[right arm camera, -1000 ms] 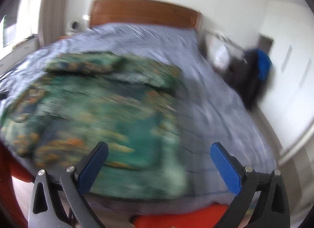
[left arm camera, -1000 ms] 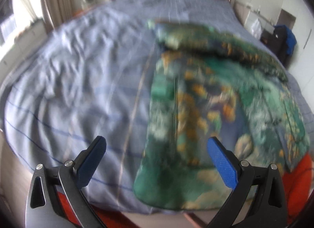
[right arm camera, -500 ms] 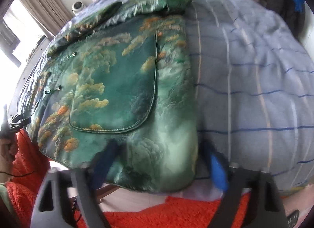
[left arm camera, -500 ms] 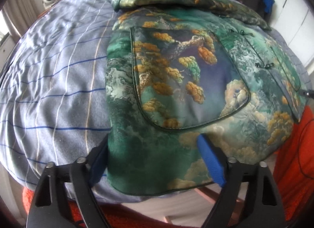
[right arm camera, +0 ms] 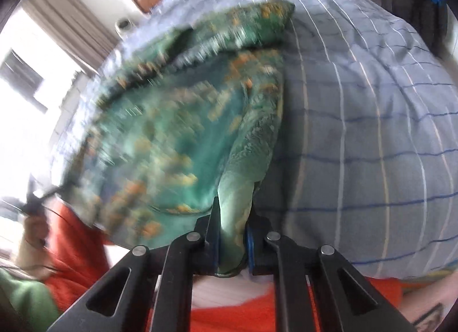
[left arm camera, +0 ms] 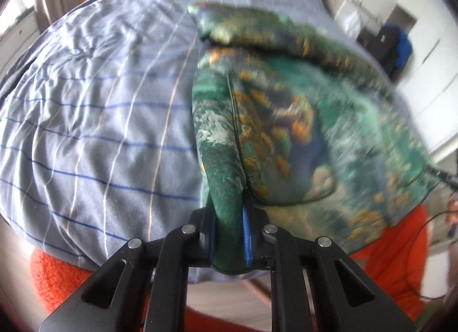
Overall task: Fold large clothes
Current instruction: 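Grasp the jacket hem with the left tool while the right tool grasps the hem beside it, then lift the hem with both tools and fold it over toward the collar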
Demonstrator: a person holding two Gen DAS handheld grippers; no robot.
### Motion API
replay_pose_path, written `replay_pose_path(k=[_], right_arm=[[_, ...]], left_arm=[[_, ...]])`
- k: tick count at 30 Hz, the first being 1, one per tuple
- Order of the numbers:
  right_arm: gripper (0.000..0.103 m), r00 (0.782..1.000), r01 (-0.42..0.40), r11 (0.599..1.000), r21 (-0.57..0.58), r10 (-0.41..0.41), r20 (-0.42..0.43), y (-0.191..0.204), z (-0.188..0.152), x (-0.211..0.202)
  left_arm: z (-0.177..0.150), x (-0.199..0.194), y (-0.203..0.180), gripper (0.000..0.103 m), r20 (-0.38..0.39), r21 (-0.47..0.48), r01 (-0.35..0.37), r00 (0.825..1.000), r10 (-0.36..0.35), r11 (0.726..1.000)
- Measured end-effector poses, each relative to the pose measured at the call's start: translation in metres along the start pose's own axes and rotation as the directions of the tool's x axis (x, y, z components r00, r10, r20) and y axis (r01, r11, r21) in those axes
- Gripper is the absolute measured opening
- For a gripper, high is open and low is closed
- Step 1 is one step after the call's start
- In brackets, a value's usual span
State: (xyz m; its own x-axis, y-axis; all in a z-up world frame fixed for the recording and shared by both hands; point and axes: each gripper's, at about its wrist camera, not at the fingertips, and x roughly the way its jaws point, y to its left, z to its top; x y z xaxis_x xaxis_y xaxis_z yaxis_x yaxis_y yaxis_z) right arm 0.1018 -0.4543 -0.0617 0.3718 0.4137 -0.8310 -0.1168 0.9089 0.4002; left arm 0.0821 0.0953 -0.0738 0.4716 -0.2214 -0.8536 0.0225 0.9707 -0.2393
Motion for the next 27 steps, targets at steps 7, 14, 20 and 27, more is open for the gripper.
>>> replay_pose_path(k=[7, 14, 20, 27], right_arm=[[0.013, 0.973, -0.183, 0.982, 0.052, 0.174, 0.150, 0.003, 0.037, -0.029], [0.013, 0.938, -0.210, 0.978, 0.020, 0.196, 0.287, 0.013, 0.115, -0.031], [0.012, 0.922, -0.165, 0.984, 0.059, 0.133, 0.365, 0.007, 0.224, -0.001], [0.023, 0.939, -0.034, 0.971, 0.236, -0.050, 0.340, -0.048, 0.334, 0.093]], left_arm=[[0.046, -0.032, 0.007, 0.010, 0.127, -0.068, 0.142, 0.983, -0.132, 0.988], [0.153, -0.017, 0.012, 0.010, 0.219, -0.107, 0.214, 0.958, -0.187, 0.971], [0.278, 0.043, 0.008, 0.009, 0.264, -0.156, 0.139, 0.960, -0.094, 0.978], [0.377, 0.144, 0.022, 0.069, 0.143, -0.254, 0.012, 0.989, 0.025, 0.967]])
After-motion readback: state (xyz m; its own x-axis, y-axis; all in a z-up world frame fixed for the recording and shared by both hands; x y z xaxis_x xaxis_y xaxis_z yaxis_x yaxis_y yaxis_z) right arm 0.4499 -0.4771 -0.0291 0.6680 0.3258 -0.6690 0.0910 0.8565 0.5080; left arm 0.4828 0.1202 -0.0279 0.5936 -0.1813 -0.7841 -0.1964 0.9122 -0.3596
